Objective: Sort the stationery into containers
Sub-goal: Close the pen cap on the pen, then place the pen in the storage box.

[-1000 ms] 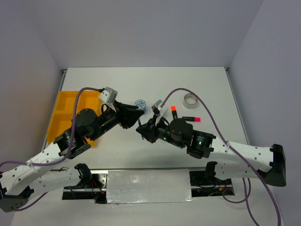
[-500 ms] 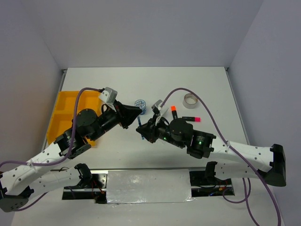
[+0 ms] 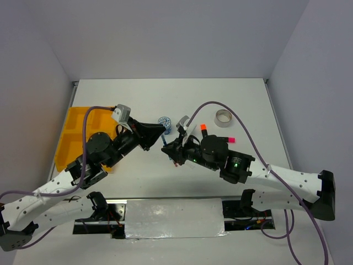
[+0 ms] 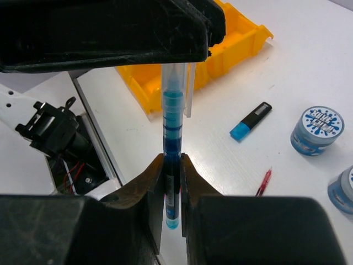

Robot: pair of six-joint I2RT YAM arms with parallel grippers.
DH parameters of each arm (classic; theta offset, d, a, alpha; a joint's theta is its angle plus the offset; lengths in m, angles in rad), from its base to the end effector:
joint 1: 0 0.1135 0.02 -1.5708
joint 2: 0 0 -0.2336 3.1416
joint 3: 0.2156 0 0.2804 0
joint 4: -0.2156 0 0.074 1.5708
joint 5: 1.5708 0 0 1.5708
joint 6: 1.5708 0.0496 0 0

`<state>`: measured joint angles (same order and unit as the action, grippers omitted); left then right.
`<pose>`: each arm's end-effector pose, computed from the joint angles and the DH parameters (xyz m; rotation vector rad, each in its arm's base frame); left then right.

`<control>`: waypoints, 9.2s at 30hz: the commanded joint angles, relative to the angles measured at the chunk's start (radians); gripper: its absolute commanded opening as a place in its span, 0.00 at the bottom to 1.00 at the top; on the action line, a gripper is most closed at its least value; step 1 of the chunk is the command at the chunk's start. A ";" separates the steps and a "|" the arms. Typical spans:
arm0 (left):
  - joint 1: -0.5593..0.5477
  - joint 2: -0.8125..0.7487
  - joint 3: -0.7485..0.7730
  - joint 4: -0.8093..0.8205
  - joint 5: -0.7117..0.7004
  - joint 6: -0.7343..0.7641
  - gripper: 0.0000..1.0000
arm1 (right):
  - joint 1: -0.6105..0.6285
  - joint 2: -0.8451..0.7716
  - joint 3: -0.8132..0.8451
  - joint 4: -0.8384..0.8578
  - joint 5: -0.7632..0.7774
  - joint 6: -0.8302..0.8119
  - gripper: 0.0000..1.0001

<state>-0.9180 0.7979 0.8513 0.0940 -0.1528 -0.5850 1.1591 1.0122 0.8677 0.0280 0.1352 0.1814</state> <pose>0.1572 -0.1931 0.3733 0.1188 1.5199 -1.1172 0.1255 0.2706 0.3172 -0.7343 1.6068 0.8812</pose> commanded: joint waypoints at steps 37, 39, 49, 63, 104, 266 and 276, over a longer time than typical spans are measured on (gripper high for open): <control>-0.177 0.183 -0.319 0.061 0.033 -0.156 0.00 | -0.190 0.183 0.754 0.107 -0.192 -0.029 0.00; -0.177 0.156 -0.298 0.026 0.001 -0.148 0.00 | -0.179 0.148 0.647 0.118 -0.209 -0.030 0.00; -0.173 0.069 0.032 -0.284 -0.232 -0.021 0.22 | 0.011 0.020 0.248 0.098 -0.137 -0.028 0.00; -0.173 0.041 0.183 -0.336 -0.271 0.037 0.72 | 0.016 -0.015 0.151 0.085 -0.071 0.036 0.00; -0.173 0.006 0.281 -0.281 -0.332 0.126 0.62 | 0.053 0.058 0.159 -0.007 -0.037 0.066 0.00; 0.374 0.242 0.284 -0.642 -0.579 0.223 0.00 | -0.012 -0.332 -0.100 -0.180 0.050 0.151 1.00; 0.672 0.287 0.057 -0.449 -0.396 0.436 0.00 | -0.012 -0.512 -0.219 -0.192 0.014 0.161 1.00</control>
<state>-0.3035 1.1229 0.9512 -0.4664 -0.5949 -0.2111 1.1473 0.5278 0.6785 -0.1535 0.1596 0.3408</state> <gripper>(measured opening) 0.230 0.994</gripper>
